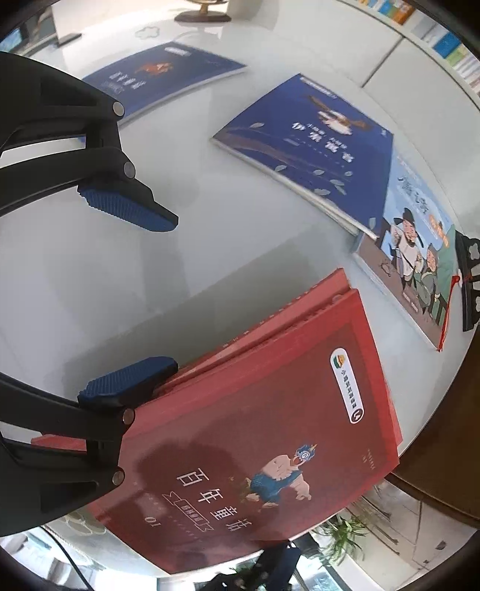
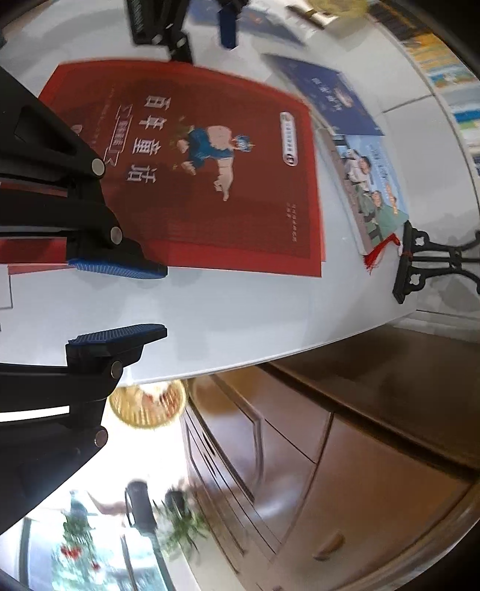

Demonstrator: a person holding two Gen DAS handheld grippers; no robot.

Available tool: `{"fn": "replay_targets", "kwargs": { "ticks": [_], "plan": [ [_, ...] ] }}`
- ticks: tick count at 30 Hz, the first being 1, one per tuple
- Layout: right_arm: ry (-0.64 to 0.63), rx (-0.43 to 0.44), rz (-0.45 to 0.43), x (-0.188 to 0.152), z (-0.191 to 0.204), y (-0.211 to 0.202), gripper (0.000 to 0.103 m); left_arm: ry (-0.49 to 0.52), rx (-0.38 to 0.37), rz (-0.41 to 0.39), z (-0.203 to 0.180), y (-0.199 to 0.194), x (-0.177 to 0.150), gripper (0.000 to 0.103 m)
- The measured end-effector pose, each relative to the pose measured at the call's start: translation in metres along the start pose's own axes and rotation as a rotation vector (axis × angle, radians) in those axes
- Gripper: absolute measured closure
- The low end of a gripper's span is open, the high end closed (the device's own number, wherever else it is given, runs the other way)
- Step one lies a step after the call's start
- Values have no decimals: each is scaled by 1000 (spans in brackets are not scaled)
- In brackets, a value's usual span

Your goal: Organize books

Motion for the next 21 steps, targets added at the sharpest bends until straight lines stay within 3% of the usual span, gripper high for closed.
{"fn": "replay_targets", "kwargs": {
  "ticks": [4,7,11,14,15,17,18,21],
  "plan": [
    [21,11,17,4,-4,1,78,-5,-48,3,-2,3,-6,35],
    [66,-10,-23,9,-12,-19,78,-14,-110,-18,2,-3,-13,34],
    [81,-39,-96,26,-7,-60,78,-50,-211,-127,26,-35,-25,34],
    [52,-7,-160,50,29,-93,78,-110,-273,-237,60,-69,-39,32],
    [43,5,-171,56,41,-101,76,-126,-280,-259,73,-77,-42,31],
    [32,47,-205,71,74,-118,63,-168,-292,-293,104,-87,-46,26],
    [31,73,-224,78,90,-125,49,-184,-299,-302,115,-92,-48,25],
    [16,150,-258,99,140,-143,46,-226,-289,-309,159,-97,-50,25]
  ]
}}
Point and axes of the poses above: each gripper's, at about its wrist camera, not at the fingertips, and y roughly the way its jaws point, z to its left, x to its top, the point moved 10 cm from there along y, roughly the way its jaws point, and after that the axes turned 9 degrees about z, right-handed, at the moved point
